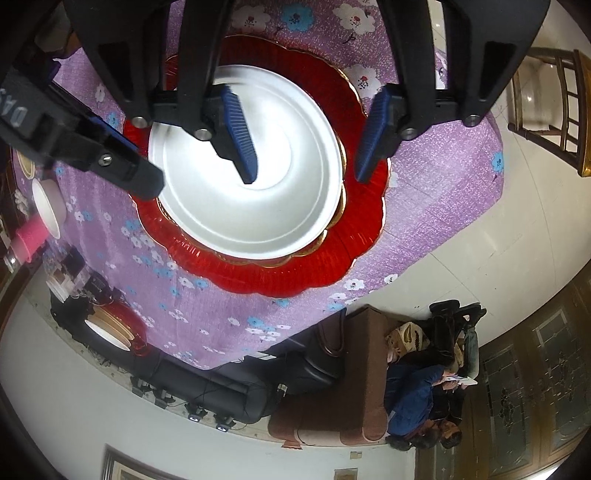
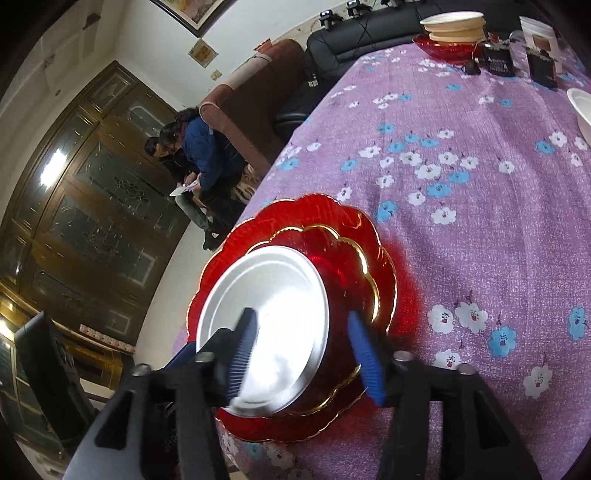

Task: Organize plates and bowls
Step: 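Set the white foam bowl onto the red plates and open the left gripper, then move the left gripper to the beige plastic bowl on the table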

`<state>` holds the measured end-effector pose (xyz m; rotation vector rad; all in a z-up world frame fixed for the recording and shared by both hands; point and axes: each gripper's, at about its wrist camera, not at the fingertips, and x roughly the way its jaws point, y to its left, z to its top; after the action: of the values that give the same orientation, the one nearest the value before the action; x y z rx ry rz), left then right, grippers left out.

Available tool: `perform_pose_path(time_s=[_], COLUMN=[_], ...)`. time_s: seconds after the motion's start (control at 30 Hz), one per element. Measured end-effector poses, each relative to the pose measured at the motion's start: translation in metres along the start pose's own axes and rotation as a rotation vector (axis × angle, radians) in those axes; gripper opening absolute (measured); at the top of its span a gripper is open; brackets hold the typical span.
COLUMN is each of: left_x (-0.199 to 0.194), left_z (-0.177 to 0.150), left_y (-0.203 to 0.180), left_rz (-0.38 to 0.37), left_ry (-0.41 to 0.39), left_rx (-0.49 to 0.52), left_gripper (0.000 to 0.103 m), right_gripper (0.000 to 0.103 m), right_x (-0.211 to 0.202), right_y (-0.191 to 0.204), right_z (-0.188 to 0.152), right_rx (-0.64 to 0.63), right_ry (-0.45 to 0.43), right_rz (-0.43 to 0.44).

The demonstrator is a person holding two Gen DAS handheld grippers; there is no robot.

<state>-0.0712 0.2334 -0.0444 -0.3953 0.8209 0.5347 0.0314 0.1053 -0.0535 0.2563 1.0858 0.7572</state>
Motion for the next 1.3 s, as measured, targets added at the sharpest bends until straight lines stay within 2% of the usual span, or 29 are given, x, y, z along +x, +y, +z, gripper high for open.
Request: perform_pose_path(time_s=[0.03, 0.63, 0.8, 0.9, 0.97, 1.07, 1.17, 1.3], left_x=[-0.002, -0.037, -0.053, -0.059, -0.063, -0.066, -0.065, -0.063], left_z=[0.0, 0.003, -0.001, -0.002, -0.003, -0.006, -0.01, -0.018], left_y=[0.001, -0.01, -0.019, -0.029, -0.036, -0.053, -0.076, -0.11], left_rz=[0.002, 0.006, -0.044, -0.088, -0.109, -0.132, -0.16, -0.212], left_ry=[-0.004, -0.097, -0.166, -0.191, -0.205, -0.214, -0.193, -0.155], left_rx=[-0.004, 0.015, 0.003, 0.007, 0.019, 0.055, 0.118, 0.212], left_gripper=[0.061, 0.064, 0.064, 0.068, 0.074, 0.077, 0.078, 0.078], right_gripper=[0.07, 0.076, 0.083, 0.089, 0.102, 0.103, 0.103, 0.103], right_x=[-0.003, -0.052, -0.077, -0.091, -0.101, -0.109, -0.117, -0.137], right_y=[0.0, -0.009, -0.032, -0.05, -0.066, -0.087, -0.108, -0.133], right_z=[0.0, -0.001, -0.007, -0.009, -0.012, -0.015, -0.019, -0.027], right_rx=[0.004, 0.042, 0.089, 0.132, 0.169, 0.208, 0.249, 0.293], right_ry=[-0.009, -0.096, -0.14, -0.171, -0.185, -0.189, -0.176, -0.201], right_rz=[0.008, 0.053, 0.029, 0.007, -0.001, -0.005, -0.014, -0.021])
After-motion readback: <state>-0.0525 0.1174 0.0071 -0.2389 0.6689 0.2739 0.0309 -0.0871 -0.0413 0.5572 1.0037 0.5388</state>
